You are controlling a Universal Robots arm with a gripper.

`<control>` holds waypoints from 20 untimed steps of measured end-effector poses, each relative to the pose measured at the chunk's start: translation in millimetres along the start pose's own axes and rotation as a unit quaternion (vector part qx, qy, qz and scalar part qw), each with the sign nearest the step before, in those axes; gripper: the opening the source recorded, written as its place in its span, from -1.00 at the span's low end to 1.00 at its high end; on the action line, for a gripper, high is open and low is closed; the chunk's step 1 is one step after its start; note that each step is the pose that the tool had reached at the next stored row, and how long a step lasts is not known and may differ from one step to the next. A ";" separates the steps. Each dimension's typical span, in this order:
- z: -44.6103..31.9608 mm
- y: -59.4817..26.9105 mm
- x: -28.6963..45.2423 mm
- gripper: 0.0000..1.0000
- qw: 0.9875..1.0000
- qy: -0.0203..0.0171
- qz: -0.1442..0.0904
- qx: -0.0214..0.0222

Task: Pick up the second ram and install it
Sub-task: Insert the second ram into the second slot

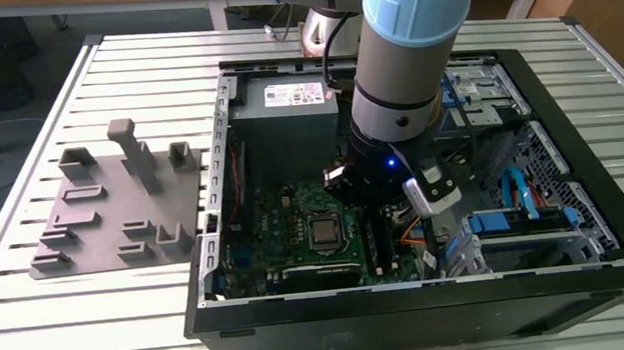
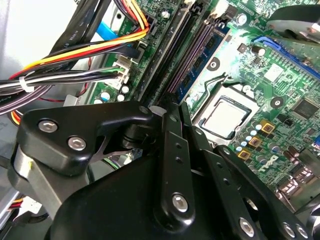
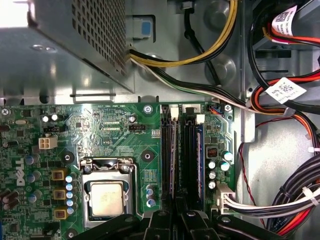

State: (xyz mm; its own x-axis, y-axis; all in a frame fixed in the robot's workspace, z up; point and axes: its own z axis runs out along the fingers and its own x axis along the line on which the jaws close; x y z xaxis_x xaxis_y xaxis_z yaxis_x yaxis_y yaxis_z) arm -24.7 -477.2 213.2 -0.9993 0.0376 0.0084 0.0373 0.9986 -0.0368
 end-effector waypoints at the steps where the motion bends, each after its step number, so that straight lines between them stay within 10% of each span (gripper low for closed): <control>1: -0.2 0.2 0.0 -0.73 1.000 0.000 -0.001 0.002; 20: -1.3 6.8 -2.8 -0.73 1.000 0.000 -0.016 0.008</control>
State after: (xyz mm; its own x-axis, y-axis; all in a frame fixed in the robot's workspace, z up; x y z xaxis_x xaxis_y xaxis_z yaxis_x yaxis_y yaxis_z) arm -21.6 -470.5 214.3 -0.9999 0.0059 0.0098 0.0054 0.9986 -0.0533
